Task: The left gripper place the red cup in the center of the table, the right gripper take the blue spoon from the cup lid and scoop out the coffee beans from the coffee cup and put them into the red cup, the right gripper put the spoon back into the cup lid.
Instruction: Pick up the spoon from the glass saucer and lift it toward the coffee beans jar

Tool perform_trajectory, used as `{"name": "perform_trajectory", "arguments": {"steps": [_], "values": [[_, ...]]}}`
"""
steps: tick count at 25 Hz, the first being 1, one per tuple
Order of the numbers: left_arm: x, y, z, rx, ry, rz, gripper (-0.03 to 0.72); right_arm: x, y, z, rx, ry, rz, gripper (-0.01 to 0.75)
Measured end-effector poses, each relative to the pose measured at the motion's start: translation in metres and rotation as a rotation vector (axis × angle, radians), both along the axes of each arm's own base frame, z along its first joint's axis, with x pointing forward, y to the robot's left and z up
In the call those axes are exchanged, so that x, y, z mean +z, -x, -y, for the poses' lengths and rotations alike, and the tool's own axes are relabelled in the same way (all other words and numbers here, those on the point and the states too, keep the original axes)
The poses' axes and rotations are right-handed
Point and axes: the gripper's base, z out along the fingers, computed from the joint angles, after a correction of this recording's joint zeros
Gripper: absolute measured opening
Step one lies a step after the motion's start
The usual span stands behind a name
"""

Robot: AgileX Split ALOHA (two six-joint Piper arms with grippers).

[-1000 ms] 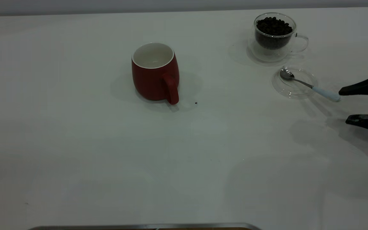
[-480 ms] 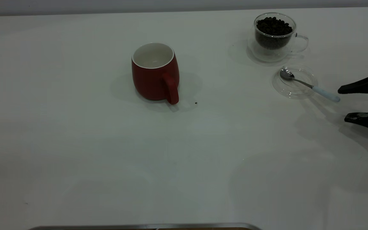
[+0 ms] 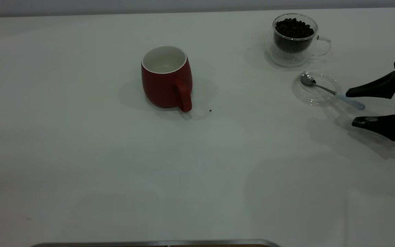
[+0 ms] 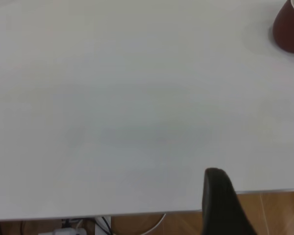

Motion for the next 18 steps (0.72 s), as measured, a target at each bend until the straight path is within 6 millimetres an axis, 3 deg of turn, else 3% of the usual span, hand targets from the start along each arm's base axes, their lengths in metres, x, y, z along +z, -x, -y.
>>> {"name": "perform_trajectory", "arguments": {"steps": [8,18], "values": [[0.0,0.0,0.0,0.0,0.0,0.0,0.451,0.0,-0.003,-0.024,0.067,-0.012,-0.011,0.592],[0.0,0.0,0.0,0.001,0.002,0.0,0.451,0.001,-0.011,-0.021,0.065,-0.008,0.013,0.591]]}}
